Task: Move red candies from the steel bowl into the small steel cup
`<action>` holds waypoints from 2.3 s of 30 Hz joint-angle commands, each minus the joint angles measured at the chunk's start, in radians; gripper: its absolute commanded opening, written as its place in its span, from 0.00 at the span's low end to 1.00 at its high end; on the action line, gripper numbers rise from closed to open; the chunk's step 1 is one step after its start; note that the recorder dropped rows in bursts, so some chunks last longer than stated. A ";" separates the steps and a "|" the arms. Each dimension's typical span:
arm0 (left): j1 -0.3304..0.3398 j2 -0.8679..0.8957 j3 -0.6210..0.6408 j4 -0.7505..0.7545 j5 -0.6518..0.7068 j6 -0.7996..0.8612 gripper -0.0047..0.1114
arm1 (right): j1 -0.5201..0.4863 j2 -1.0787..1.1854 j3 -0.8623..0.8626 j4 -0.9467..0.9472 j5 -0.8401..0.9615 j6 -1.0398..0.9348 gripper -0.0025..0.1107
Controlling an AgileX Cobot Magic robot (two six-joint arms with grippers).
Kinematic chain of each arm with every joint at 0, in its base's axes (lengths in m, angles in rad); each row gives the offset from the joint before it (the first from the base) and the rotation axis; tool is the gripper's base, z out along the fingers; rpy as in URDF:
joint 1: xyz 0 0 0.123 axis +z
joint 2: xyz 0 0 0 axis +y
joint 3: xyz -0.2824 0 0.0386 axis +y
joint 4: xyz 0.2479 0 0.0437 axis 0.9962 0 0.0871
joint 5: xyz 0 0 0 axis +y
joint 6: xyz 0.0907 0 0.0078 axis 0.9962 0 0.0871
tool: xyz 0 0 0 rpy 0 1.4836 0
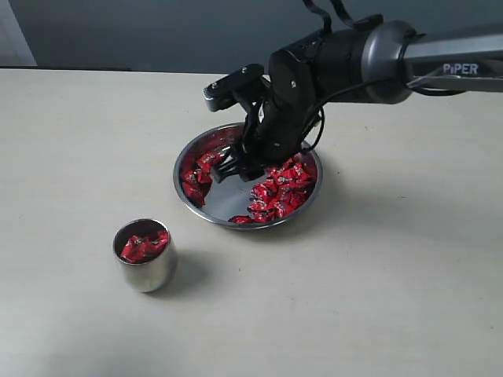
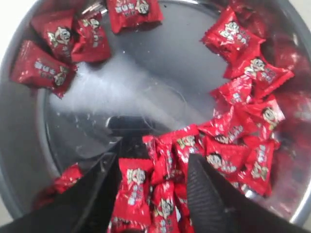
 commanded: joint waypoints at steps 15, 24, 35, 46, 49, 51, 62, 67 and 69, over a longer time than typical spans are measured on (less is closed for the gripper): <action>-0.005 -0.005 0.004 0.000 -0.002 -0.002 0.04 | -0.006 0.158 -0.021 0.312 -0.394 -0.007 0.42; -0.005 -0.005 0.004 0.000 -0.002 -0.002 0.04 | -0.006 0.169 -0.028 0.364 -0.444 -0.007 0.42; -0.005 -0.005 0.004 0.000 -0.002 -0.002 0.04 | -0.004 0.169 -0.032 0.366 -0.454 -0.007 0.42; -0.005 -0.005 0.004 0.000 -0.002 -0.002 0.04 | 0.013 0.172 -0.032 0.357 -0.447 -0.034 0.42; -0.005 -0.005 0.004 0.000 -0.002 -0.002 0.04 | 0.013 0.206 -0.044 0.357 -0.430 -0.034 0.42; -0.005 -0.005 0.004 0.000 -0.002 -0.002 0.04 | 0.013 0.231 -0.057 0.365 -0.414 -0.034 0.42; -0.005 -0.005 0.004 0.000 -0.002 -0.002 0.04 | 0.013 0.239 -0.061 0.365 -0.418 -0.034 0.29; -0.005 -0.005 0.004 0.000 -0.002 -0.002 0.04 | 0.013 0.239 -0.061 0.365 -0.418 -0.022 0.02; -0.005 -0.005 0.004 0.000 -0.002 -0.002 0.04 | 0.013 0.232 -0.061 0.362 -0.408 -0.022 0.02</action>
